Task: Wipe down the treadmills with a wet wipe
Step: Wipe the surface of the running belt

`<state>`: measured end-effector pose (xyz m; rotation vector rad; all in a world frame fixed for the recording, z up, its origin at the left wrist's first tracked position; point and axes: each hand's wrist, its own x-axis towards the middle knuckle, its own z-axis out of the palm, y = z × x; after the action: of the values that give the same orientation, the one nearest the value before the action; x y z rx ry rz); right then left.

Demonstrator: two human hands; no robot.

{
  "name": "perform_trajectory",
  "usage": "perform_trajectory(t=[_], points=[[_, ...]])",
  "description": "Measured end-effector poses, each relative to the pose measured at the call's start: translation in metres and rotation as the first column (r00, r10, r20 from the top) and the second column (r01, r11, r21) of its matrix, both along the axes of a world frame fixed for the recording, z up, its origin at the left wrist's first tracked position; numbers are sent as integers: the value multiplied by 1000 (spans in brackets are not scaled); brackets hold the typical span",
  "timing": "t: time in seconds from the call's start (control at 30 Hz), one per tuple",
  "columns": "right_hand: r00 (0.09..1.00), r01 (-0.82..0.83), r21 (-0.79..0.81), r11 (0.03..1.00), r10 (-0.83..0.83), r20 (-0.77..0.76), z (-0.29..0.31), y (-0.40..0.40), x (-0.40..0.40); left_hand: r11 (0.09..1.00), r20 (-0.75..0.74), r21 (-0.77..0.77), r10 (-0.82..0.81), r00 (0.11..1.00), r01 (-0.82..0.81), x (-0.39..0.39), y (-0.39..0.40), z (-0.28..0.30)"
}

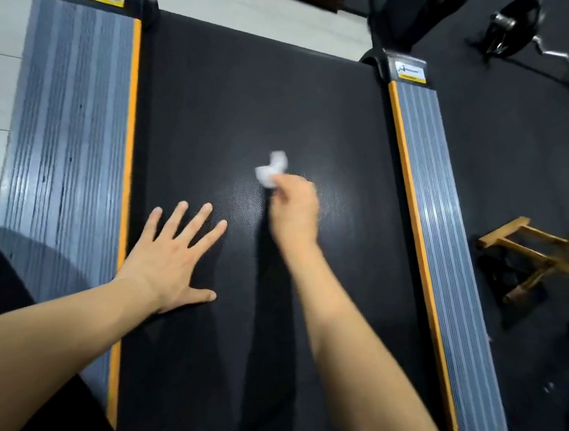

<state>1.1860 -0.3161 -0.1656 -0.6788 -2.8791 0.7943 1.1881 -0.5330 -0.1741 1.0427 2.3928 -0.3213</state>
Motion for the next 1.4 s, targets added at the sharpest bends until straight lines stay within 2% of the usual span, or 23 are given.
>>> perform_trajectory(t=[0.03, 0.1, 0.13, 0.17, 0.2, 0.27, 0.3, 0.37, 0.47, 0.5, 0.53, 0.6, 0.67, 0.73, 0.8, 0.83, 0.9, 0.97, 1.0, 1.1, 1.2, 1.3, 1.4], points=[[984, -170, -10, 985, 169, -47, -1, -25, 1, 1000, 4, -8, 4, 1000, -4, 0, 1, -1], [903, -398, 88, 913, 407, -138, -2, -30, 7, 1000, 19, -17, 7, 1000, -7, -1, 2, 1], [877, -434, 120, 893, 449, -170, -4, -11, 8, 1000, 22, -20, 7, 1000, -6, -2, 2, 2], [893, -405, 144, 903, 424, -150, -2, 16, 12, 1000, 24, -27, 4, 1000, -4, -2, 2, 3], [943, -301, 173, 938, 320, -94, -2, 48, 21, 999, 26, -38, 1, 1000, 0, -2, 1, 3], [996, 62, 245, 968, -44, -81, -4, 122, 51, 998, 39, -67, -2, 999, 5, -2, 2, 2], [975, 216, 245, 945, -197, -101, -6, 155, 68, 997, 46, -80, -1, 999, 4, -2, 3, 2], [909, 416, 241, 877, -410, -74, -11, 182, 84, 995, 60, -103, 4, 998, 3, -2, 4, 3], [821, 571, 219, 791, -560, -112, -24, 147, 60, 992, 74, -123, 5, 997, 4, -2, 7, 7], [834, 551, 195, 811, -529, -155, -23, 120, 45, 992, 75, -127, 3, 997, 7, -2, 8, 8], [884, 452, 163, 877, -414, -219, -22, 89, 31, 991, 77, -133, 3, 997, 7, -2, 8, 9], [953, 79, 109, 991, -43, -299, -23, 20, 18, 990, 83, -138, 9, 997, 3, -2, 9, 11], [942, -206, 46, 977, 211, -261, -27, -37, 21, 990, 81, -143, 8, 997, 4, -2, 11, 11], [924, -315, 17, 949, 311, -223, -27, -58, 27, 988, 85, -152, 13, 996, 0, -2, 12, 12], [896, -340, 128, 932, 363, -258, -24, -31, 31, 988, 94, -155, 16, 995, -1, -4, 12, 13], [925, -277, 121, 953, 298, -234, -17, -6, 35, 988, 101, -153, 13, 995, 3, -4, 11, 14], [990, 19, 159, 987, 3, -141, -9, 54, 57, 990, 111, -142, 6, 994, 10, -5, 10, 15], [908, 393, 177, 902, -349, -232, -17, 100, 86, 993, 93, -115, 0, 996, 11, -6, 8, 12], [870, 473, 197, 859, -419, -261, -28, 108, 97, 995, 89, -96, 1, 996, 8, -6, 6, 11], [843, 522, 207, 827, -465, -269, -54, 105, 101, 998, 111, -52, 26, 993, -20, -3, 3, 13], [832, 533, 181, 827, -473, -289, -53, 107, 97, 999, 61, -34, 30, 998, -28, -1, 20, 22], [838, 529, 206, 823, -469, -278, -56, 111, 96, 998, 30, 41, -40, 999, 39, -18, 49, 32], [825, 554, 217, 804, -495, -273, -55, 112, 92, 989, 74, 63, -140, 987, 135, -49, 62, 33]])
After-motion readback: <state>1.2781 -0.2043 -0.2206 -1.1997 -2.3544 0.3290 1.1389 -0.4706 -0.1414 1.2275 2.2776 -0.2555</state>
